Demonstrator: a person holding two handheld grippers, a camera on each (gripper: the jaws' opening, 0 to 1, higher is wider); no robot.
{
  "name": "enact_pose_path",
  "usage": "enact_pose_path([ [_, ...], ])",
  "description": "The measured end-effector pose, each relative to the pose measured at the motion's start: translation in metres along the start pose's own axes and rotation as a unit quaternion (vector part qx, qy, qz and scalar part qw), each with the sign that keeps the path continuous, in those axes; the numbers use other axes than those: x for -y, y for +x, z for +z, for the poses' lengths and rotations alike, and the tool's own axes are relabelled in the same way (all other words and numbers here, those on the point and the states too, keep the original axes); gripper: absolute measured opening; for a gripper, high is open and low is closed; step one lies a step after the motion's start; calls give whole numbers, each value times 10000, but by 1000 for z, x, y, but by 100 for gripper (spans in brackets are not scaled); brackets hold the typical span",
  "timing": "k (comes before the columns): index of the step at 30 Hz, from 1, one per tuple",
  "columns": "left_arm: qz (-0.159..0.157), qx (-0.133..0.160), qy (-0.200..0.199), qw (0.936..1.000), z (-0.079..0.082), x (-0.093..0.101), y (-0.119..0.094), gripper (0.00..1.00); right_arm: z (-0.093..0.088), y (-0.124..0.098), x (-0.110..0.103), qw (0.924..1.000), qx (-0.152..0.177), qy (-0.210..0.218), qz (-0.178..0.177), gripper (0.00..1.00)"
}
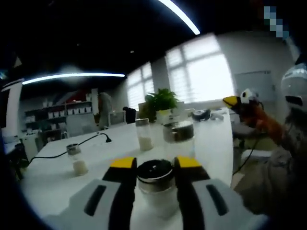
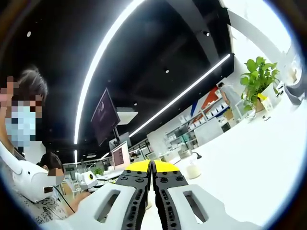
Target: Rotate the seasoning bottle until the label or dispensing opening points toward the visible target arrow and the bottle remains upright within the marked orientation range
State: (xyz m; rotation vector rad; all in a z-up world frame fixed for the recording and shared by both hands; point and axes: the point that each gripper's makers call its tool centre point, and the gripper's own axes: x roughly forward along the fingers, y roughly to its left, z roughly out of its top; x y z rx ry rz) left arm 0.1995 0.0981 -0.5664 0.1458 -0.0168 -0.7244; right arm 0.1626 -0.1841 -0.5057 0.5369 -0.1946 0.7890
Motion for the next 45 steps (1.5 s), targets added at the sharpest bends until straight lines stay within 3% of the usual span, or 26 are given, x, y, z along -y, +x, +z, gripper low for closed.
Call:
enact_pose_path([
  [3,-400,-101,-166,9990,-1,4,1,33,-1,0,1,10000,-10,25,5,0],
  [6,-586,-144,-122,9981,-1,2,3,33,-1,0,1,10000,-19,24,0,0],
  [14,-1070,115,-244,9939,-1,2,3,33,0,0,1,10000,-4,27,29,0],
  [18,-1456,104,-73,9893,-1,8,3,33,1,0,-1,10000,7,15,80,0],
  [24,-1696,-39,37,9855,-2,10,3,33,1,0,-3,9999,21,27,121,0],
  [32,-2150,68,-254,9763,-6,11,1,33,3,-2,-4,9998,65,42,162,0],
  [38,-2259,22,-289,9737,-6,12,1,33,1,-1,-4,9998,59,68,171,0],
  [42,-2244,-123,-563,9728,-11,12,2,33,1,0,-4,9998,54,70,172,0],
  [45,-2024,-277,-211,9787,-16,9,2,37,1,-2,-2,9998,80,98,147,0],
])
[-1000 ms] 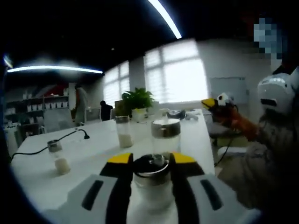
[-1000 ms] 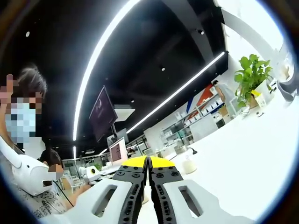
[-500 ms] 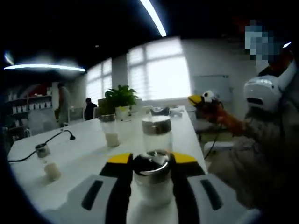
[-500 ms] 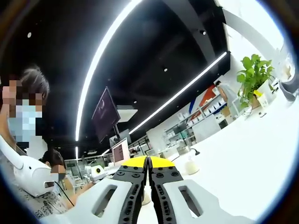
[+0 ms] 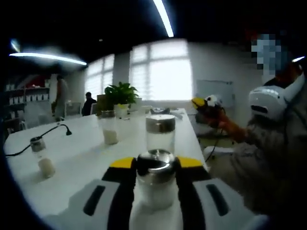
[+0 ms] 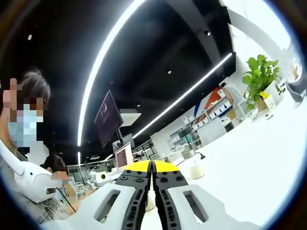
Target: Rotate the seasoning bottle until the label or dispensing opening points toward the visible target arrow and the bottle remains upright within the marked orientation range
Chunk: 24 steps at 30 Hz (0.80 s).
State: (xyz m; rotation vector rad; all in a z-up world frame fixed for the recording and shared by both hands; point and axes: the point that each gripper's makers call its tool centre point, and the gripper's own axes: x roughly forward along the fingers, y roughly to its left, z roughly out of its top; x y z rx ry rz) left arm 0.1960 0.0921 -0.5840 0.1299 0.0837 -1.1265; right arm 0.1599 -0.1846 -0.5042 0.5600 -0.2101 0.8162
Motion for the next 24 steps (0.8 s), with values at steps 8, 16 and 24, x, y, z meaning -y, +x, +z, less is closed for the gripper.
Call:
enact_pose_path([
  [8,644,468,-141,9967,23,-6,-17,45,-2,2,-1,10000,0,50,13,0],
  [16,1836,640,-217,9807,29,-17,-33,53,0,1,1,10000,36,71,-24,0],
  [24,2140,1030,-514,9700,34,-14,-42,51,1,-1,6,9999,26,122,-79,0],
])
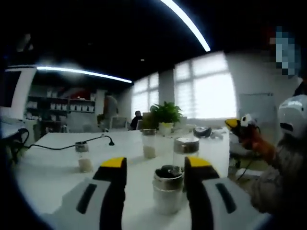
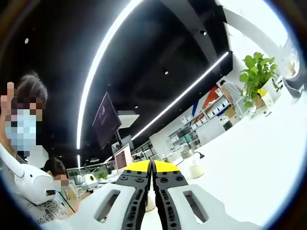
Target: Rotate the seasoning bottle until the label or dispensing opening points toward the visible target arrow and the bottle remains upright within the marked orientation range
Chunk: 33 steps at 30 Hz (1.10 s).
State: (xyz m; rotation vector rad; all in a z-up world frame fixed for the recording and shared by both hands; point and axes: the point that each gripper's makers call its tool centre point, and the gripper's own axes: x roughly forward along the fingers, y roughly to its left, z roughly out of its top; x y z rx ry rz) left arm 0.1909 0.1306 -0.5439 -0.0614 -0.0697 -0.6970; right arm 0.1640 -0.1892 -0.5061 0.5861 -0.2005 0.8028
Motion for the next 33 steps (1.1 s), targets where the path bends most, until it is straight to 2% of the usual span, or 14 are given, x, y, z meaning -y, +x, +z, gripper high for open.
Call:
enact_pose_path([
  [2,64,-17,-29,10000,-3,1,2,49,0,0,1,10000,-4,1,-9,0],
  [4,283,1,94,9996,-6,-3,3,46,1,-1,2,10000,9,9,-18,0],
  [5,345,33,210,9992,-7,-3,3,46,2,-1,3,10000,18,8,-26,0],
  [7,429,48,175,9989,-10,-4,5,46,2,-1,3,10000,29,13,-33,0],
  [11,363,199,-66,9991,-8,0,7,45,-1,0,3,10000,22,26,-71,0],
  [19,350,211,-123,9991,-10,11,13,45,-1,-2,5,9999,37,51,-123,0],
  [24,591,81,244,9979,-11,12,14,45,0,-3,8,9999,23,41,-137,0],
  [30,724,-153,582,9956,-19,13,16,44,-1,-5,9,9999,-4,38,-156,0],
  [33,728,-181,624,9952,-20,14,17,41,-1,-5,9,9999,-4,33,-167,0],
])
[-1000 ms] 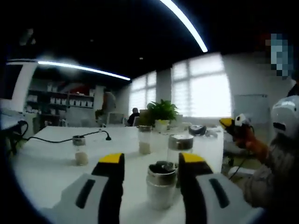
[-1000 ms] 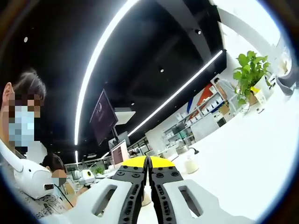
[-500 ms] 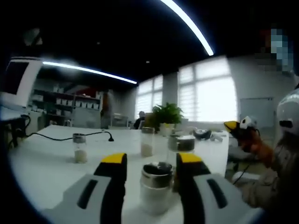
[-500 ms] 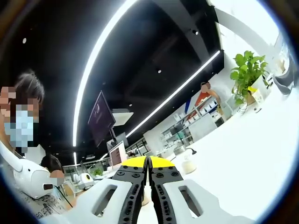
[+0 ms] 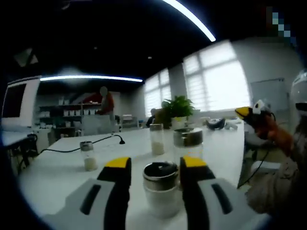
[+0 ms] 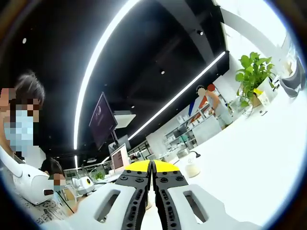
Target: Rotate the seasoning bottle until the label or dispensing opening points toward the visible target arrow and the bottle remains upright within the marked orientation range
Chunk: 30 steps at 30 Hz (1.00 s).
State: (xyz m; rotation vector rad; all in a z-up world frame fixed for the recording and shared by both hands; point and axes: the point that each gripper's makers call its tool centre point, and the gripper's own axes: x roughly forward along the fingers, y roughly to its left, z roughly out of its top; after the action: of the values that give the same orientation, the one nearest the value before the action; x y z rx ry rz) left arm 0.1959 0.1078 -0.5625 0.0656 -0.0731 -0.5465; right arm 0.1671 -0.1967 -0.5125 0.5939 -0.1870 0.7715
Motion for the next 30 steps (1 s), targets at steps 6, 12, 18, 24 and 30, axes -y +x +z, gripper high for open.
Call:
enact_pose_path([
  [6,-30,-41,-18,10000,-5,0,1,39,-2,1,-2,10000,-10,7,-13,0],
  [12,-142,-36,-85,9999,-5,3,2,33,-2,2,0,10000,-10,13,-23,0],
  [18,-156,-47,-60,9998,-5,3,2,33,-2,2,0,10000,-18,16,-27,0],
  [24,-269,-47,-159,9995,-6,1,2,33,-3,3,0,10000,-27,23,-27,0],
  [30,-402,-78,-208,9989,-5,1,2,33,-5,4,-1,10000,-56,36,-6,0],
])
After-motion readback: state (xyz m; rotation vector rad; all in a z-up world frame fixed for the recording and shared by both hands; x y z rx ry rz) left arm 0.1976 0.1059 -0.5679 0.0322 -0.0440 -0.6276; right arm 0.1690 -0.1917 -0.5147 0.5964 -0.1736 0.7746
